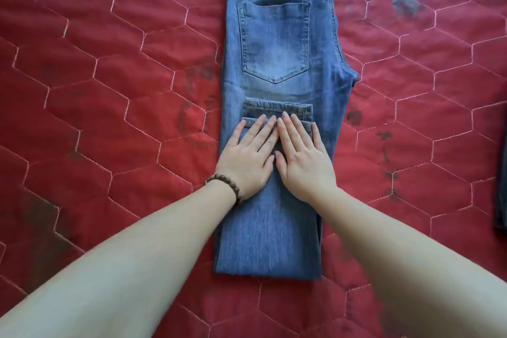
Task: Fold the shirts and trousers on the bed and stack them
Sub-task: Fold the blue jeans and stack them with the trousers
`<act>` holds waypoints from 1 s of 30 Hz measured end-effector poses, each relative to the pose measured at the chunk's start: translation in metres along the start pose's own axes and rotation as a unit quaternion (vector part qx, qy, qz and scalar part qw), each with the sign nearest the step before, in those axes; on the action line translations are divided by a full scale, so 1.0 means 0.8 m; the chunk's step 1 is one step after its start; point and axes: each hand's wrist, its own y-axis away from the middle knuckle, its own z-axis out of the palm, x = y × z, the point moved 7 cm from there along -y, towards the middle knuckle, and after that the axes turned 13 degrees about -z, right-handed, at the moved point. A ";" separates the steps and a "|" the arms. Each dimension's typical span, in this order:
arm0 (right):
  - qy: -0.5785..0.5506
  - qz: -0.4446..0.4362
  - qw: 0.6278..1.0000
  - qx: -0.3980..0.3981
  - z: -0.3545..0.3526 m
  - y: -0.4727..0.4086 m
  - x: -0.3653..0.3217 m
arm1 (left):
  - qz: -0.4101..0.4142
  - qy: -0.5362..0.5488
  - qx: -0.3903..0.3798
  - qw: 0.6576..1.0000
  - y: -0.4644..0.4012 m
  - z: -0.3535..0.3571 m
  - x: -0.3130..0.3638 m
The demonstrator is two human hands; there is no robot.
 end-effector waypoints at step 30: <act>0.086 -0.252 0.950 -0.163 -0.031 0.055 0.026 | 0.165 -0.031 -0.125 0.978 0.022 -0.005 -0.049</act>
